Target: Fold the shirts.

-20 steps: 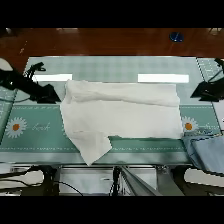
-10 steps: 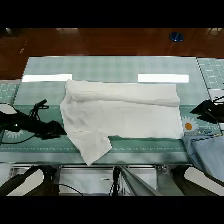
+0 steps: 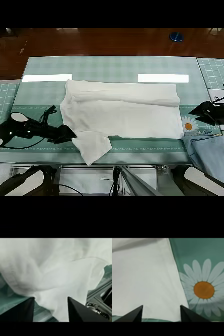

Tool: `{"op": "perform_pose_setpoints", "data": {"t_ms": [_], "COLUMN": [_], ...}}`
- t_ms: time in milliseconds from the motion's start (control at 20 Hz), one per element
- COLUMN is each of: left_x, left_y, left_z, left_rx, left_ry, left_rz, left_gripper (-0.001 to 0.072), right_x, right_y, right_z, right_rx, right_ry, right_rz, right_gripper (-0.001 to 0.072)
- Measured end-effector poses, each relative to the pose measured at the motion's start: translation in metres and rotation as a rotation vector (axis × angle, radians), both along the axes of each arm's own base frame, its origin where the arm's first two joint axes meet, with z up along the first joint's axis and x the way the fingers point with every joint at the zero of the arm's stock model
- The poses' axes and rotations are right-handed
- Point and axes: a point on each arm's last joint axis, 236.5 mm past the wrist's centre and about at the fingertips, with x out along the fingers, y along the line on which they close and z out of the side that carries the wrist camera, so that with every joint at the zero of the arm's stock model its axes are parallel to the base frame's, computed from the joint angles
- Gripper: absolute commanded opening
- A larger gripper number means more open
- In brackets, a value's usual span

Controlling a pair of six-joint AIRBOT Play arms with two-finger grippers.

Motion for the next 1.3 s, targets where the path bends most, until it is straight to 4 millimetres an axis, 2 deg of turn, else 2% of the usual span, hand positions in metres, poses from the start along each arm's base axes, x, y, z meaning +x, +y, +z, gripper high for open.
{"op": "perform_pose_setpoints", "data": {"t_ms": [50, 100, 300, 350, 450, 700, 1000, 1300], "left_x": [-0.002, -0.005, -0.018, -0.020, -0.021, -0.019, 0.000, 0.030], "left_y": [-0.004, -0.007, -0.018, -0.019, -0.019, -0.017, -0.012, -0.006], "left_z": [-0.004, -0.010, -0.016, -0.016, -0.016, -0.014, -0.011, -0.010], "left_rx": [-0.001, 0.006, -0.019, -0.021, -0.024, -0.014, 0.005, 0.044], "left_ry": [0.020, 0.041, 0.124, 0.132, 0.132, 0.087, 0.009, -0.082], "left_rz": [-0.005, -0.010, -0.027, -0.036, -0.049, -0.083, -0.084, -0.043], "left_gripper": [0.0255, 0.0036, 0.0023, 0.0022, 0.0022, 0.0023, 0.0023, 0.0023], "right_x": [-0.001, -0.001, -0.003, -0.003, -0.005, -0.026, -0.046, -0.050], "right_y": [0.000, 0.001, 0.002, 0.002, 0.001, -0.009, -0.005, -0.003], "right_z": [0.000, 0.000, 0.004, 0.006, 0.008, -0.001, -0.033, -0.056], "right_rx": [0.002, 0.003, 0.002, -0.002, -0.014, -0.021, 0.061, 0.086], "right_ry": [0.002, 0.003, 0.000, -0.005, -0.002, 0.061, 0.169, 0.229], "right_rz": [0.002, 0.003, 0.007, 0.007, 0.006, -0.040, -0.060, -0.042], "right_gripper": [0.0547, 0.0547, 0.0555, 0.0601, 0.0601, 0.0593, 0.0592, 0.0587]}}
